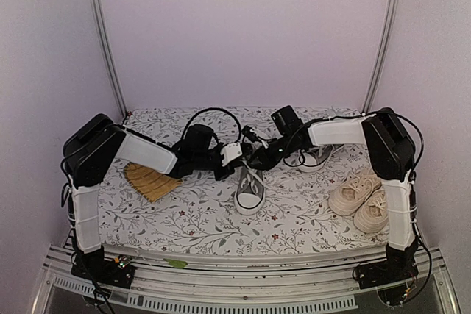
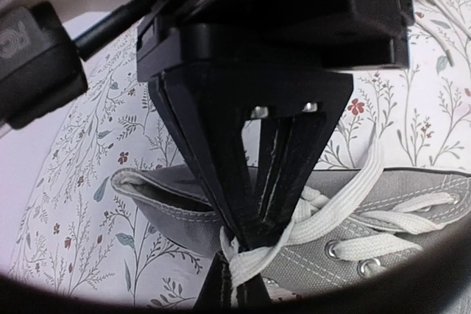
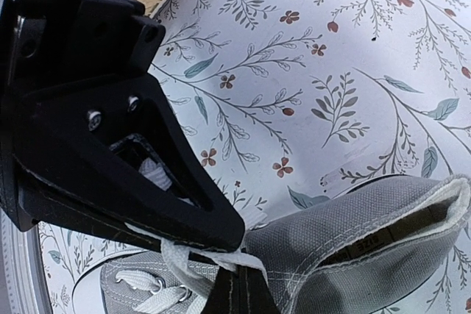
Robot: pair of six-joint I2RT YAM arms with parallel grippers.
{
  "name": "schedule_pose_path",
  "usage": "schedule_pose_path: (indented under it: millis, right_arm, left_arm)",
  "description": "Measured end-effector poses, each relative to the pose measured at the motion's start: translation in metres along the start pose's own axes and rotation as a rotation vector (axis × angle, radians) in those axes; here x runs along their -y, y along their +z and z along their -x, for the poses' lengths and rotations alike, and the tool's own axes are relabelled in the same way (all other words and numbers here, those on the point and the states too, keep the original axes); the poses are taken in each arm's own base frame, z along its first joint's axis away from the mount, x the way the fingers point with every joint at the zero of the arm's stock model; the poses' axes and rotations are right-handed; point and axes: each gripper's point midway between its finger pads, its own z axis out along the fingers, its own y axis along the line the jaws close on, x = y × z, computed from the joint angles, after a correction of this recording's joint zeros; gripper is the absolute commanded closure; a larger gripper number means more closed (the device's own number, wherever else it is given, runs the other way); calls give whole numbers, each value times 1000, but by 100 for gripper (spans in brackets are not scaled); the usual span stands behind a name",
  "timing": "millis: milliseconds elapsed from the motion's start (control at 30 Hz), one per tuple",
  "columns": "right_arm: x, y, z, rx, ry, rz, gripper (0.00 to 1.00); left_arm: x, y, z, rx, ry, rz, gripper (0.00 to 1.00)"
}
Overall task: Tie the shoes
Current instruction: Cross the shoelace loop with the shoelace.
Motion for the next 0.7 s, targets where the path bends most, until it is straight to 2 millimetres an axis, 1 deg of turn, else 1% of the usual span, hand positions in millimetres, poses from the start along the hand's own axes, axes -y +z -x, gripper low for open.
schedule_pose_path:
  millis: [233, 533, 567, 600, 633, 700]
  right_arm:
    - [0, -13, 5, 23, 22, -9, 99]
    - [-1, -17, 7, 34, 41, 5, 99]
    - [-1, -18, 7, 35, 45, 8, 99]
    - [-1, -18, 7, 35, 46, 9, 99]
    - [-1, -18, 7, 35, 48, 10, 99]
    - [-1, -18, 8, 36, 51, 11, 99]
  left_arm:
    - [-1, 0, 3, 11, 3, 1, 100]
    - [-2, 0, 5, 22, 8, 6, 100]
    - [-2, 0, 5, 23, 8, 5, 92]
    - [-1, 0, 5, 24, 8, 4, 87]
    - [-2, 0, 5, 24, 6, 4, 81]
    - [-1, 0, 5, 21, 8, 2, 75]
